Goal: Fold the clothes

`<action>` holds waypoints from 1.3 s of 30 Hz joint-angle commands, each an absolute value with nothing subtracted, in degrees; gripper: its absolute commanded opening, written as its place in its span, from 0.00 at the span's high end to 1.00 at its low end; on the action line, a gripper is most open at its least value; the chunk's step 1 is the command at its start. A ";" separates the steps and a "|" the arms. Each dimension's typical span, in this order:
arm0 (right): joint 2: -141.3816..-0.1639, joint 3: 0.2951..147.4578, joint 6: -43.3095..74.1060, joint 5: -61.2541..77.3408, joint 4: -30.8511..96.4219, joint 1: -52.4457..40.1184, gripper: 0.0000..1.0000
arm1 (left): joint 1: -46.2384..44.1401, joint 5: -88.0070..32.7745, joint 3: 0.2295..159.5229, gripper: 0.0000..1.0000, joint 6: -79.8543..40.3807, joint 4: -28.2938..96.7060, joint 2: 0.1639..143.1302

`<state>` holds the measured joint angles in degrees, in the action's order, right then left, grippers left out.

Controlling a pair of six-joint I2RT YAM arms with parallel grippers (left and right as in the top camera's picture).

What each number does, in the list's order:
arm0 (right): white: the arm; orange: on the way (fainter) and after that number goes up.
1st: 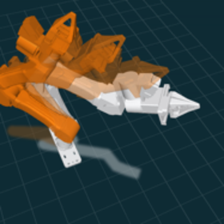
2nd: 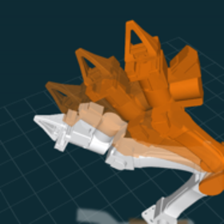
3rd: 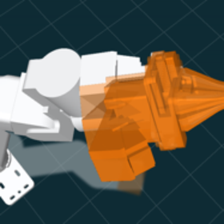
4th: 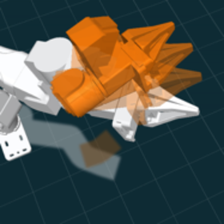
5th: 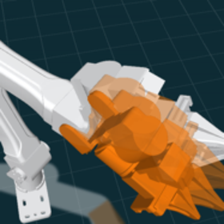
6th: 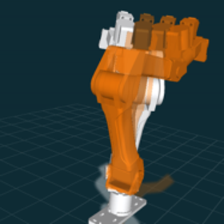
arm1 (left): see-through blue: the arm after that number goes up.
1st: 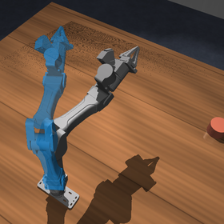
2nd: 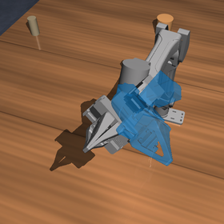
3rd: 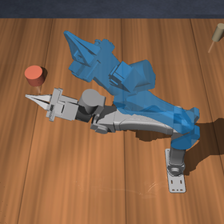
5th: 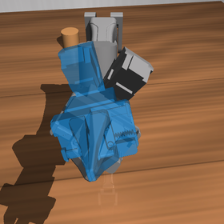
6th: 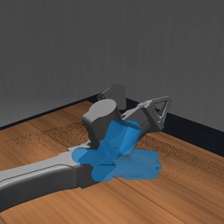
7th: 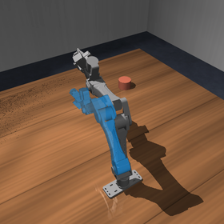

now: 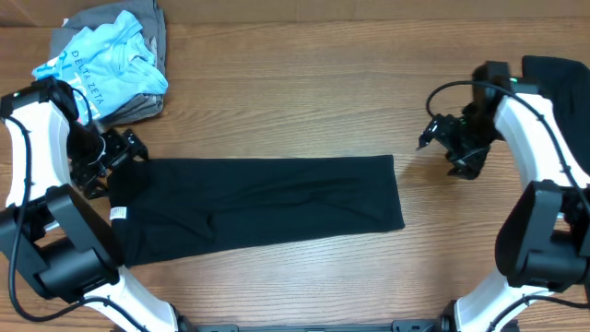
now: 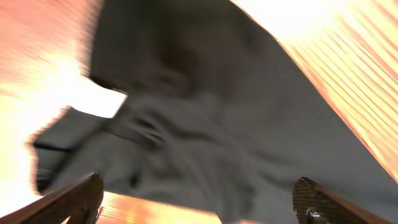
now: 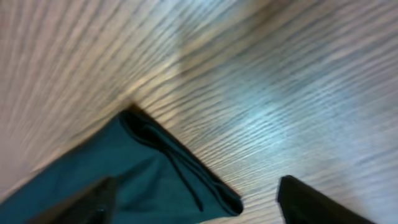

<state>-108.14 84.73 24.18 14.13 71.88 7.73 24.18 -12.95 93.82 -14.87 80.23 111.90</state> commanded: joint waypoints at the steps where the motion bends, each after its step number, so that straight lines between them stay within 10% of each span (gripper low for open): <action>1: -105.93 82.32 15.44 20.53 71.31 8.82 0.07 | 22.20 -24.69 94.87 0.00 -5.41 82.04 110.19; 29: -105.93 54.96 11.07 34.81 47.72 2.04 0.07 | 9.04 -26.44 94.87 0.00 3.42 88.29 109.95; 39: -105.93 54.96 19.27 28.27 44.27 -4.10 0.78 | 8.97 -23.14 94.87 0.00 2.76 88.86 109.95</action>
